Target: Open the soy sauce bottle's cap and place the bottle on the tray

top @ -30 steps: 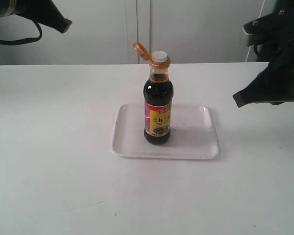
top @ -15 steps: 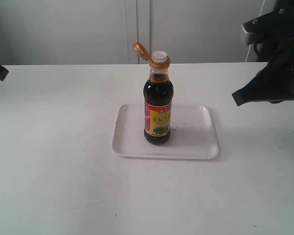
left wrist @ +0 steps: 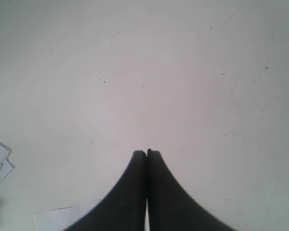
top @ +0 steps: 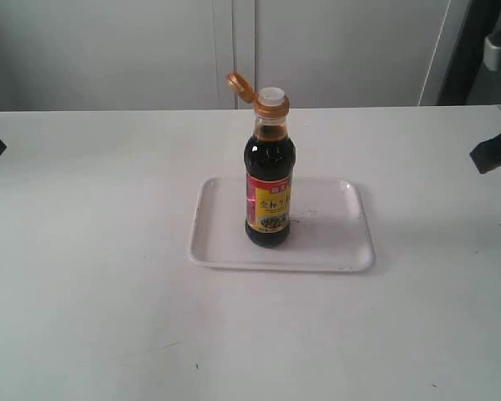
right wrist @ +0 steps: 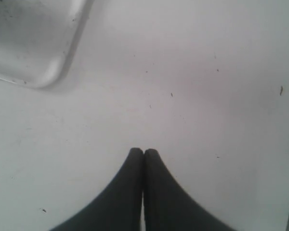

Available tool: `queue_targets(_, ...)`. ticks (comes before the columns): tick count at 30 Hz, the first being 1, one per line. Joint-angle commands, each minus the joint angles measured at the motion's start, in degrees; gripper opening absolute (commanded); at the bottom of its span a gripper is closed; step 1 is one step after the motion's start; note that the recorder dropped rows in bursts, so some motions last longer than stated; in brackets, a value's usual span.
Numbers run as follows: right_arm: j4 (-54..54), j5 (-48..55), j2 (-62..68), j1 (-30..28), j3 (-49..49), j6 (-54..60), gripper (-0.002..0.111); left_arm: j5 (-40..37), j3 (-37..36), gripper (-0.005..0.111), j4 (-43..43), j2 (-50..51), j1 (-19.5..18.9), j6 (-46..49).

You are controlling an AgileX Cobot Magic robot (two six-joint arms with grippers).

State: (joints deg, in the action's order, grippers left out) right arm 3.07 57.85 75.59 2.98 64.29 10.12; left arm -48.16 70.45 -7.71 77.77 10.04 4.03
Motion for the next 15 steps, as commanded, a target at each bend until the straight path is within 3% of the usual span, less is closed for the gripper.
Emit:
queue_targets(1,-1.64,-2.00,-1.97,-2.17,-0.11,-0.34,0.000,-0.92,0.00,0.000,1.27,-3.96,-0.18,0.53)
queue_targets(15,-4.18,-29.20,-16.35,-2.29,-16.30,-0.34,0.000,17.06,-14.42,0.000,2.32,-18.46,-0.18,-0.63)
